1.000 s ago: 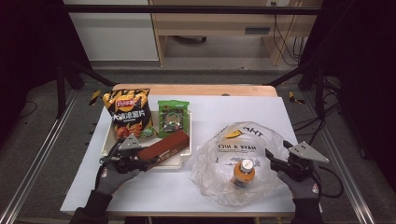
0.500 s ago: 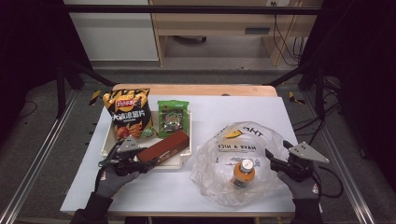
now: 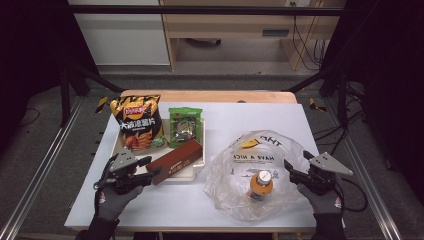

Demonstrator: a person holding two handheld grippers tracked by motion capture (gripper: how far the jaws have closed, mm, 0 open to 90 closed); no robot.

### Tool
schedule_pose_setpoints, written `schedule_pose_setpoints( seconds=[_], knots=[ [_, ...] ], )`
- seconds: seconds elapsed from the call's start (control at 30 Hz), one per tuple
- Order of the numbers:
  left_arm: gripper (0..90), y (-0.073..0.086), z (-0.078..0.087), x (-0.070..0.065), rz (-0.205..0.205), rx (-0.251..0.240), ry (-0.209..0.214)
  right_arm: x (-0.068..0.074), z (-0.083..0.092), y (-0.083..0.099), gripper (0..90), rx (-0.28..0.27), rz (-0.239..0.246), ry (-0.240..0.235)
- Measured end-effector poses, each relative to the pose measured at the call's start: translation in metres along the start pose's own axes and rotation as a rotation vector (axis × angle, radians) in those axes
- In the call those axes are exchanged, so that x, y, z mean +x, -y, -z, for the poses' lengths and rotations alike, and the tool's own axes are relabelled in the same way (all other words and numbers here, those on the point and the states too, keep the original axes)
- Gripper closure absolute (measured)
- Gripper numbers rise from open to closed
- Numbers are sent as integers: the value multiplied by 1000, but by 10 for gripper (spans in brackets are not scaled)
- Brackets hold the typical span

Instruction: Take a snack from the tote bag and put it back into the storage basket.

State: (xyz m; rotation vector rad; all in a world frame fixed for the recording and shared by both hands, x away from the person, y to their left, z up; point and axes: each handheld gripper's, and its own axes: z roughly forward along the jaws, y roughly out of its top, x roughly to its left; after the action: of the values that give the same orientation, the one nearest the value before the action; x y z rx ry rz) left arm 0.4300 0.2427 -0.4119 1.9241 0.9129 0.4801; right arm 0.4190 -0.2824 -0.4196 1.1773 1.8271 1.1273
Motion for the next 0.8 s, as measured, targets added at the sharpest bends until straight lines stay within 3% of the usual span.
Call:
schedule_pose_setpoints(
  seconds=[0.27,0.4,0.63,0.8],
  knots=[
    [753,8,5,-13,18,-13,16,0,0,0,272,-1,1,1],
    [830,11,1,-19,4,18,15,0,0,0,273,1,2,-1],
    [892,16,-6,-21,3,64,15,0,0,0,273,1,4,-1],
    [894,16,-6,-18,8,64,9,1,-1,1,274,5,7,0]
  ],
)
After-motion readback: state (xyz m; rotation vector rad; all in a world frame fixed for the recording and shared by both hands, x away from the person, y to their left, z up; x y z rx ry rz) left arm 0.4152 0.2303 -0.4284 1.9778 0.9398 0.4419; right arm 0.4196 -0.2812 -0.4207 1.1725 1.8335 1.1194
